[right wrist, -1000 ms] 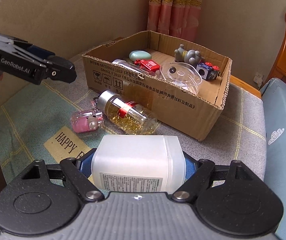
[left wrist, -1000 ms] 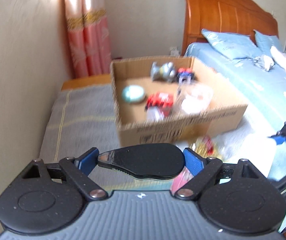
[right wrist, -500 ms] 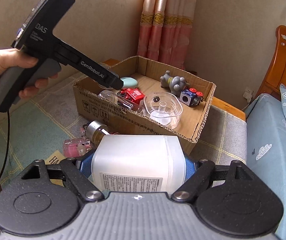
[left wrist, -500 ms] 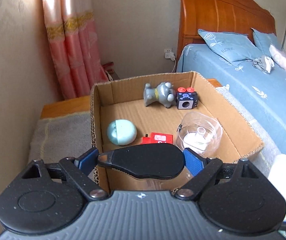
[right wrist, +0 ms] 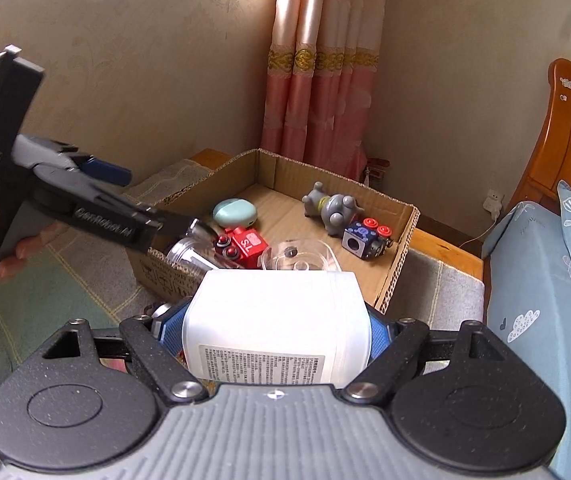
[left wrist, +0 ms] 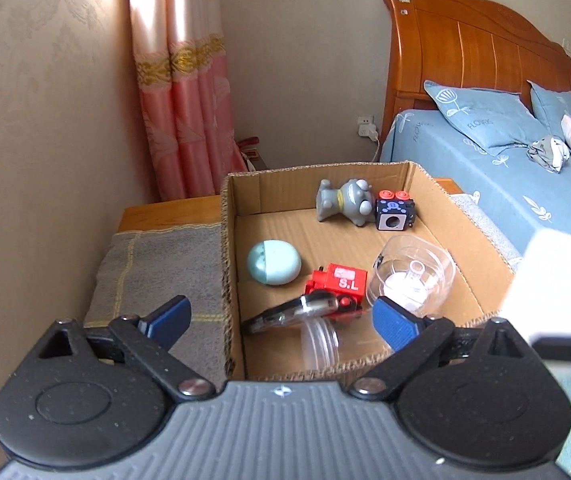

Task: Organize rigid objects
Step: 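Lower the white bottle into the box with the right tool while the left tool drops the paddle in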

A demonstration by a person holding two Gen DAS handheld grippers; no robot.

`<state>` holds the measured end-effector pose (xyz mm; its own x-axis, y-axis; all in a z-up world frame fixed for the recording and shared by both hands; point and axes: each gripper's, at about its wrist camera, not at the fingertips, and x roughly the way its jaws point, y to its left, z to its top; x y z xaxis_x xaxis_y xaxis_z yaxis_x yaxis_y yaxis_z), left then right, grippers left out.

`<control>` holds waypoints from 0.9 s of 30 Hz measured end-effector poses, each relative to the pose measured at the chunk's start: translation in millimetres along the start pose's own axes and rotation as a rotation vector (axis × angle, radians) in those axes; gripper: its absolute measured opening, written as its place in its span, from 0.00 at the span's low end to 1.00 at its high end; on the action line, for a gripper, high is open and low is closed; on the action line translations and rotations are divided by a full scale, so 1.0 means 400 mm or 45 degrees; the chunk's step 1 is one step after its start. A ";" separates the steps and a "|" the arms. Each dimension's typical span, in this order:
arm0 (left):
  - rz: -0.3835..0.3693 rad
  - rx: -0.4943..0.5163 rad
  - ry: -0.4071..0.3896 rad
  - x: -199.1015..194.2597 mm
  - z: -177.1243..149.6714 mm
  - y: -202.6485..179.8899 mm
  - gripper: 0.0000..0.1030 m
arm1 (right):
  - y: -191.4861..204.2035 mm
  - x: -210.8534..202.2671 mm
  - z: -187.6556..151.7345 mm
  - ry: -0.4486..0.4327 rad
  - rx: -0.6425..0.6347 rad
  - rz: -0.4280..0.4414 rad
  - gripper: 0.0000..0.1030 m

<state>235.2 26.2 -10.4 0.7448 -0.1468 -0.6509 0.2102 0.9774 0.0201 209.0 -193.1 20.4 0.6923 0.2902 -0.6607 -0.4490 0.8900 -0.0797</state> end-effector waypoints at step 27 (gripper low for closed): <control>0.229 -0.144 0.013 -0.167 -0.176 0.076 0.97 | -0.051 0.379 0.281 0.235 0.050 -0.019 0.84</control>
<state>147.1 76.6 -19.8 0.7571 0.0327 -0.6525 0.0014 0.9987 0.0516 386.7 -127.7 5.8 0.5817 0.2101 -0.7858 -0.4143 0.9079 -0.0639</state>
